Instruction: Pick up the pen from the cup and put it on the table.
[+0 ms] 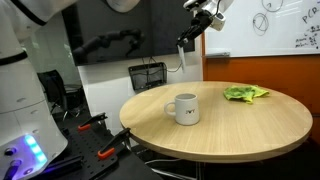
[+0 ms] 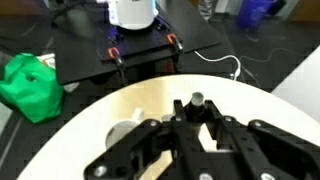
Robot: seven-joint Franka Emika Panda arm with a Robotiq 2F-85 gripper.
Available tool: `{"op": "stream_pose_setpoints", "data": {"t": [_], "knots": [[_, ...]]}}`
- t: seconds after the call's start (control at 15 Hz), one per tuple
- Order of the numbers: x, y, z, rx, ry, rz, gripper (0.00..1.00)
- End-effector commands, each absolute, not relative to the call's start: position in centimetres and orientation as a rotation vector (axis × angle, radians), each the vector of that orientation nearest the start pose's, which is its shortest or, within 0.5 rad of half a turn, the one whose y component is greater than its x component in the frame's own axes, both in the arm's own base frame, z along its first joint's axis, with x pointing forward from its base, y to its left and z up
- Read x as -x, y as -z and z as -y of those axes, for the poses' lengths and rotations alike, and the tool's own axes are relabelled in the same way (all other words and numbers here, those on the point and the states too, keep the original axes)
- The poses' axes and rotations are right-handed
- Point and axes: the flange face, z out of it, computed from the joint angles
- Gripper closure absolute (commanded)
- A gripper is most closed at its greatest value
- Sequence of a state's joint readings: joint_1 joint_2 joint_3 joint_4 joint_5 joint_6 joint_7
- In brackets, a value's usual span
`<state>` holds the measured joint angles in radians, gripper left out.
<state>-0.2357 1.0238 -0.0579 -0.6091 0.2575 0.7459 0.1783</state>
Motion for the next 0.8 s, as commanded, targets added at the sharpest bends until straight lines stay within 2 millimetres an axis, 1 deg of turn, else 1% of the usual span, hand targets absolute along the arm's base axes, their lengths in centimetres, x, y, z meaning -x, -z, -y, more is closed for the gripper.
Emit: {"op": "stream_pose_setpoints", "data": {"t": [0.0, 0.13, 0.33, 0.47, 0.53, 0.6, 0.67, 0.73], "knots": [[-67.1, -34.3, 10.9, 2.501, -1.163, -0.395, 0.93], [-65.9, -31.7, 8.2, 2.394, -1.335, -0.289, 0.93], [-64.3, -26.4, 5.2, 2.251, -1.530, -0.193, 0.93], [-63.5, -23.3, 3.6, 2.162, -1.596, -0.140, 0.93], [-63.3, -21.8, 3.0, 2.149, -1.609, -0.115, 0.93], [-63.1, -20.8, 2.6, 2.142, -1.617, -0.104, 0.93], [-63.2, -20.1, 2.4, 2.188, -1.598, -0.104, 0.54], [-63.4, -19.8, 2.3, 2.213, -1.576, -0.103, 0.53]]}}
